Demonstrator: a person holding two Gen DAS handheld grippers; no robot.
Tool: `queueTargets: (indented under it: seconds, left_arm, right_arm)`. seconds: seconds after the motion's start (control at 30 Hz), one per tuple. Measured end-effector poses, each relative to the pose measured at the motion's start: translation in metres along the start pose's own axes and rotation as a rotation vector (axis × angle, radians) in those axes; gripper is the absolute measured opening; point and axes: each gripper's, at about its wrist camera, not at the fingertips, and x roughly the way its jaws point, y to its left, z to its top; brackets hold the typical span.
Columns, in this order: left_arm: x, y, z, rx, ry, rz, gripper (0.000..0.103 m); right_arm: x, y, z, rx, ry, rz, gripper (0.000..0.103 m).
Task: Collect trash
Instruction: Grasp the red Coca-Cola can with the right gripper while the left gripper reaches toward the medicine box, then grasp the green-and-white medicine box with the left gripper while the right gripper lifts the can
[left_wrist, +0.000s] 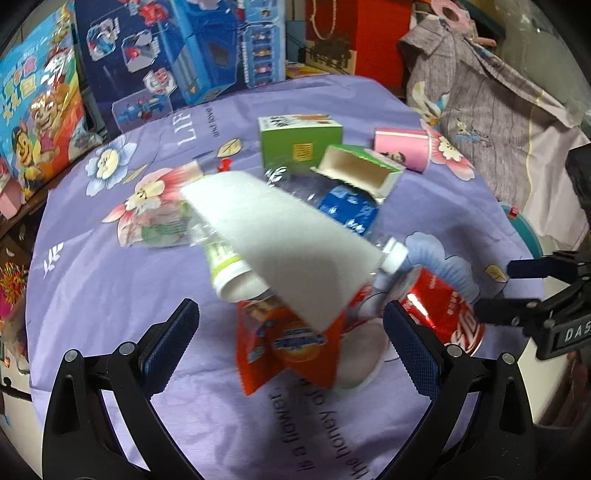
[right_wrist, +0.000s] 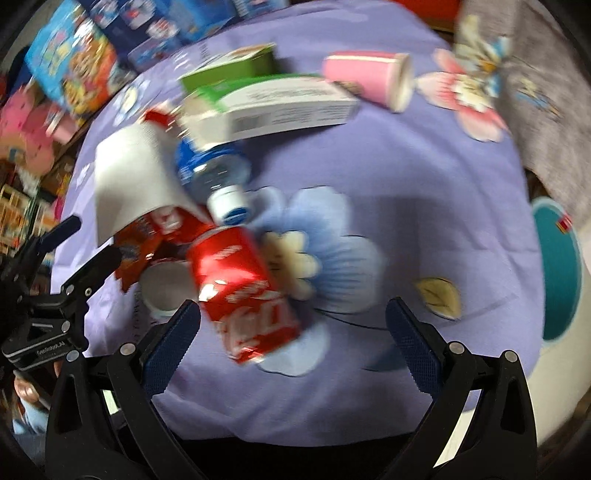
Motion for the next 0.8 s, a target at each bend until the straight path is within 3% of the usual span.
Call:
queueTargets:
  seconds: [0.23,0.3,0.33,0.37,0.4,0.57,0.8]
  left_arm:
    - [-0.005,0.029,0.004,-0.043,0.004,-0.029,0.1]
    - [-0.006,0.035,0.008,-0.047,0.004,-0.029,0.1]
    - [-0.007,0.036,0.009,-0.046,0.004,-0.029,0.1]
    - [-0.007,0.037,0.011,-0.044,0.006,-0.03,0.1]
    - [-0.006,0.037,0.014,-0.041,0.01,-0.034,0.1]
    - [-0.005,0.021,0.031,0.02,0.018,-0.062,0.1]
    - [0.008,-0.012,0.062,0.152,0.049,-0.103,0.1]
  right_arm:
    - [0.034,0.032,0.018,-0.11,0.084,0.001,0.097]
    - [0.045,0.036,0.018,-0.12,0.111,0.01,0.092]
    - [0.049,0.036,0.018,-0.123,0.121,0.016,0.084]
    - [0.053,0.037,0.017,-0.129,0.132,0.02,0.068]
    - [0.057,0.038,0.016,-0.136,0.138,0.018,0.062]
    - [0.045,0.032,0.012,-0.119,0.093,0.032,0.061]
    - [0.02,-0.014,0.016,0.004,0.039,0.001,0.061]
